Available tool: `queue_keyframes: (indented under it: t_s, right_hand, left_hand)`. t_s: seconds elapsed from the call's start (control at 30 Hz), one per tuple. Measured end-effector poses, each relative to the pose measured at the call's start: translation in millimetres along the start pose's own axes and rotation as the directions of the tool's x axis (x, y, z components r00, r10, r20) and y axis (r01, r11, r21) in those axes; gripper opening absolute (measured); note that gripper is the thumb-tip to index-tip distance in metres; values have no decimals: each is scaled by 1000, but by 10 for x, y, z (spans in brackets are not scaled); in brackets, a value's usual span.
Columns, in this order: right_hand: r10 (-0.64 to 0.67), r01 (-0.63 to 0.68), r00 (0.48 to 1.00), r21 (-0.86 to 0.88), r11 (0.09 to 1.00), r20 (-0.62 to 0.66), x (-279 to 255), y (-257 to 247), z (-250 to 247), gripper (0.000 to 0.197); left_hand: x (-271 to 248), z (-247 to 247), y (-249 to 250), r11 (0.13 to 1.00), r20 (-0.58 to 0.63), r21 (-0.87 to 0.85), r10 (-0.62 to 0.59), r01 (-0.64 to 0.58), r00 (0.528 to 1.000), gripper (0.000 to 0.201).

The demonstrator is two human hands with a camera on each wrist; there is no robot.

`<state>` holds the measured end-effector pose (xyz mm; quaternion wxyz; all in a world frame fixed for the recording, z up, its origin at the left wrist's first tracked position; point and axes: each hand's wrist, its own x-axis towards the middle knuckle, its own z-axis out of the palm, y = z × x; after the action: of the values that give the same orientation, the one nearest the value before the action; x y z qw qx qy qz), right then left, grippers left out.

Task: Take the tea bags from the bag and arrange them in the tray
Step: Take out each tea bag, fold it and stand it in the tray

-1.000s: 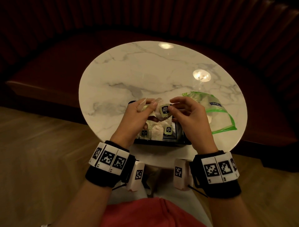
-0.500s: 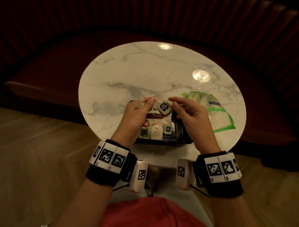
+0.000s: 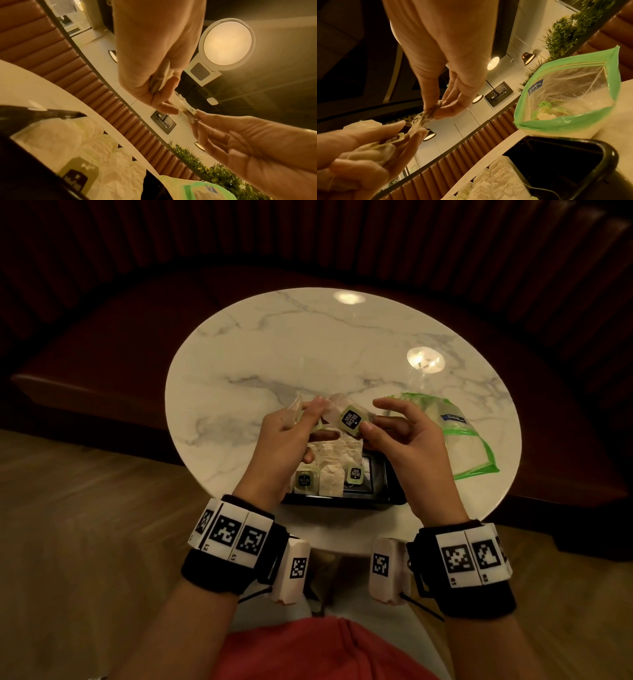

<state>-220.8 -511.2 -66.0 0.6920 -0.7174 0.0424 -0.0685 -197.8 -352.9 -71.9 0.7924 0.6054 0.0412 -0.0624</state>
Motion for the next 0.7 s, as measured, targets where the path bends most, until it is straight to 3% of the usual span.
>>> queue_keyframes:
  t_s: [0.13, 0.23, 0.43, 0.7]
  right_hand:
    - [-19, 19, 1000, -32, 999, 15, -2, 2, -12, 32]
    - [-48, 50, 998, -52, 997, 46, -15, -18, -2, 31]
    - [-24, 21, 998, 54, 998, 52, -39, -34, 54, 30]
    - [6, -10, 997, 50, 999, 79, -37, -83, 37, 25]
  left_hand:
    - [49, -56, -56, 987, -124, 116, 122, -107, 985, 16]
    - [37, -72, -46, 968, -107, 174, 203, -183, 973, 10]
    - [-9, -26, -70, 990, 97, 119, 64, -76, 993, 16]
    - [2, -89, -42, 972, 185, 225, 25, -67, 982, 19]
